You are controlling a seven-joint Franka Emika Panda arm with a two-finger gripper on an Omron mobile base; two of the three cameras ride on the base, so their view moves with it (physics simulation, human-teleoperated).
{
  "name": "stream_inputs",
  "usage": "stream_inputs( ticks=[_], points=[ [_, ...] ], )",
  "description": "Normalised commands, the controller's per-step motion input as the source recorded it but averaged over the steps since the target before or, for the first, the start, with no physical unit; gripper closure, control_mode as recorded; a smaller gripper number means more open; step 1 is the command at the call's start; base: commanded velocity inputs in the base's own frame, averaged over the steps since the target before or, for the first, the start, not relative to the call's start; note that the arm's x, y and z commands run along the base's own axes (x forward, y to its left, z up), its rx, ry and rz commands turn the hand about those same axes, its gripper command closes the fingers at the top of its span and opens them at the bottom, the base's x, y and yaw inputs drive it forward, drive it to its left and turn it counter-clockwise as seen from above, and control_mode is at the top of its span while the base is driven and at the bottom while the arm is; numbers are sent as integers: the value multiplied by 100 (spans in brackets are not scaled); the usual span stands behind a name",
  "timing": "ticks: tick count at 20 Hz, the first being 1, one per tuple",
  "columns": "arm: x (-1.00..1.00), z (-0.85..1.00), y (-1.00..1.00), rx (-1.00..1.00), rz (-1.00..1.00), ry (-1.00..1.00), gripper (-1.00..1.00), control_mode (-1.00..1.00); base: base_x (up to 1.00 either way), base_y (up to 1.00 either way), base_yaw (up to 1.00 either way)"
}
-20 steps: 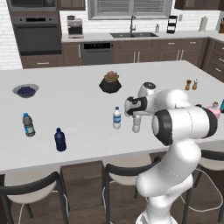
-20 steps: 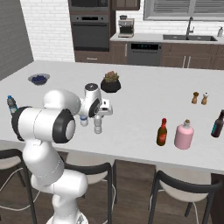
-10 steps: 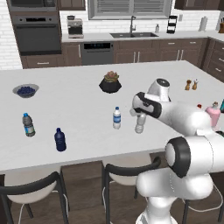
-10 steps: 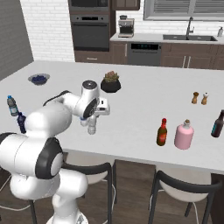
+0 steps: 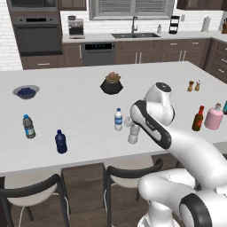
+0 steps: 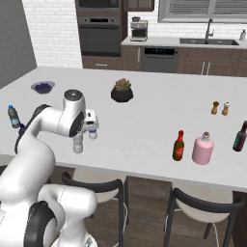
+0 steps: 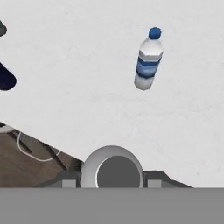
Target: Move the plastic bottles in the middle to the plastics group, and the glass bottles in the middle to the glass group.
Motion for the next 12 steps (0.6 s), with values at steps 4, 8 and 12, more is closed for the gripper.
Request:
stream_inputs(
  ticks=[4,8,12],
  points=[
    [-45,17,100,-2,24,0,100,-100,0,0,0],
    [-15,22,100,-9,32,0,100,-100,0,0,0],
    [7,11,97,-6,36,0,100,-100,0,0,0]
  ],
)
